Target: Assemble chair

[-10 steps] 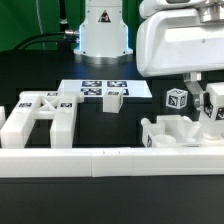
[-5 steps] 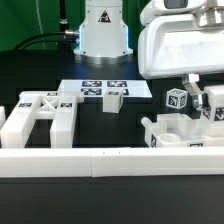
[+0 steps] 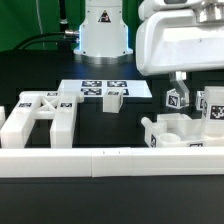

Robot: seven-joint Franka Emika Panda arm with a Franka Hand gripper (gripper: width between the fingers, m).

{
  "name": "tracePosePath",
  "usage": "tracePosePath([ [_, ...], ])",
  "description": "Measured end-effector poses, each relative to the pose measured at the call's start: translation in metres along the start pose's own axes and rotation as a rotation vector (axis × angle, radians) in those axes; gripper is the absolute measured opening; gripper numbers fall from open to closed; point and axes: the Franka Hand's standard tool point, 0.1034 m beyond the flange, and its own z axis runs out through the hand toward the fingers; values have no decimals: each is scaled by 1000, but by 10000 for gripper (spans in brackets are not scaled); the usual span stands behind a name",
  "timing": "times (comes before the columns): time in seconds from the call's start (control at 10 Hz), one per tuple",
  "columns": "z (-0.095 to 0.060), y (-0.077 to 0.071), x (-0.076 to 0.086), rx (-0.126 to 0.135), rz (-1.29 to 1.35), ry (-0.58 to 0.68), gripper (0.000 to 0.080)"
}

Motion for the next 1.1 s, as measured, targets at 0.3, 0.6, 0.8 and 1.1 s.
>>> tracePosePath([
  [0.3, -14, 3, 13, 4, 4, -31, 649],
  [0.6, -13, 2, 11, 9, 4, -65, 649],
  [0.8, -7, 1, 0, 16, 25, -140, 649],
  [1.1, 0, -4, -2, 37, 72, -374, 649],
])
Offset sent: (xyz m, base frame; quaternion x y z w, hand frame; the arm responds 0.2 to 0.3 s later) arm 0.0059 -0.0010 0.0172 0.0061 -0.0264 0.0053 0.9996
